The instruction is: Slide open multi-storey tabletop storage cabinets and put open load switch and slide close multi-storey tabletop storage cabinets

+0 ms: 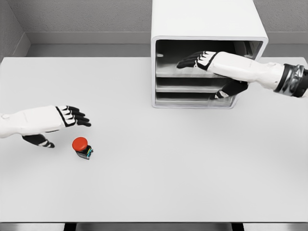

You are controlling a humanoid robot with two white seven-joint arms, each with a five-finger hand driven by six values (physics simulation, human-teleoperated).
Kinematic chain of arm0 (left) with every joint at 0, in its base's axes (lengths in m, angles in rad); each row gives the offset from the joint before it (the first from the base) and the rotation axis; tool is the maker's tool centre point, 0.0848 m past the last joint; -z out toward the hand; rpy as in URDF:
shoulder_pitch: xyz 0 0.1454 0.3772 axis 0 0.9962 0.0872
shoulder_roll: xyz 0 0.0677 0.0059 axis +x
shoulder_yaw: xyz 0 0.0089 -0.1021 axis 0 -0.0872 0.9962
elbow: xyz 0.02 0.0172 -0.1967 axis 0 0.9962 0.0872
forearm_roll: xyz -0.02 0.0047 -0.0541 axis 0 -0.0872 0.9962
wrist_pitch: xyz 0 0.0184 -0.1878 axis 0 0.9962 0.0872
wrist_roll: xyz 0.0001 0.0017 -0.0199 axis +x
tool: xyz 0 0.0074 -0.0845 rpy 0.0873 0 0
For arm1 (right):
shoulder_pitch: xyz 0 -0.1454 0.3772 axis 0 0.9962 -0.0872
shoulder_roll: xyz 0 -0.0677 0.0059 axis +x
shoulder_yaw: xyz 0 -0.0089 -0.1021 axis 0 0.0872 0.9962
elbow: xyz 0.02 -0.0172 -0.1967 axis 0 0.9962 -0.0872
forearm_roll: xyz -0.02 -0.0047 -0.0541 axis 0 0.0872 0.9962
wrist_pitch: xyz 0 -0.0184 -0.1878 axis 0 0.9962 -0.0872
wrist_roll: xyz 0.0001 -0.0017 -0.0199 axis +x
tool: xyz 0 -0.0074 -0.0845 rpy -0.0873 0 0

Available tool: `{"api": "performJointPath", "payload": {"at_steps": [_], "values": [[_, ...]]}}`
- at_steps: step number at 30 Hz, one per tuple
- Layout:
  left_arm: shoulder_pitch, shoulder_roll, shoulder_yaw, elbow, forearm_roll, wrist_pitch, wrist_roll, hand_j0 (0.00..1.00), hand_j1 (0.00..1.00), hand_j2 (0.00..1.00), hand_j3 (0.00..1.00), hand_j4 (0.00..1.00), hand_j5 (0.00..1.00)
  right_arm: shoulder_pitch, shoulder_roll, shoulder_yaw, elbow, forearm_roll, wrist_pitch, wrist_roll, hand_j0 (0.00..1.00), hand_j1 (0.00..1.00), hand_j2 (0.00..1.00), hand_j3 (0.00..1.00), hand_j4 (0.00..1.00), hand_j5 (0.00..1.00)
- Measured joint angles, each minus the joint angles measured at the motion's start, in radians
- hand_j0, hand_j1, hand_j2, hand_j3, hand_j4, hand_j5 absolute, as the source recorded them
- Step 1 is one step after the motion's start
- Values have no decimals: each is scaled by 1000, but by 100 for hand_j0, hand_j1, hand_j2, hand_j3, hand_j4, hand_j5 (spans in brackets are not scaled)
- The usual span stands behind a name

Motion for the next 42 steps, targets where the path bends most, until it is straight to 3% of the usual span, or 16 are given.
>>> {"api": "performJointPath", "payload": {"at_steps": [4,13,24,26,29,32,42], "values": [[-2,5,0,-40,-2,0,0,100,100,100,100,100,100,11,40,2,60,-10,0,19,100,100,100,100,100,100],[3,0,-3,-84,2,0,2,100,100,100,100,100,100,8,83,3,108,-6,19,49,100,100,100,100,100,100],[3,-13,-11,-93,-2,0,3,100,100,100,100,100,100,15,118,5,170,-5,15,64,100,100,100,100,100,100],[3,-19,-14,-91,-4,0,3,95,95,95,95,95,95,22,120,8,178,-4,15,69,100,100,100,100,100,100],[5,-27,-16,-88,-6,0,2,83,83,83,83,83,83,25,121,9,186,-4,15,71,100,100,100,100,100,100],[8,-40,-18,-84,-11,0,1,79,79,79,79,79,79,26,121,10,191,-3,15,72,100,100,100,100,100,100],[8,-56,-34,-70,-17,0,1,80,80,80,80,80,80,35,98,9,142,-1,1,73,100,100,100,100,100,100]]}}
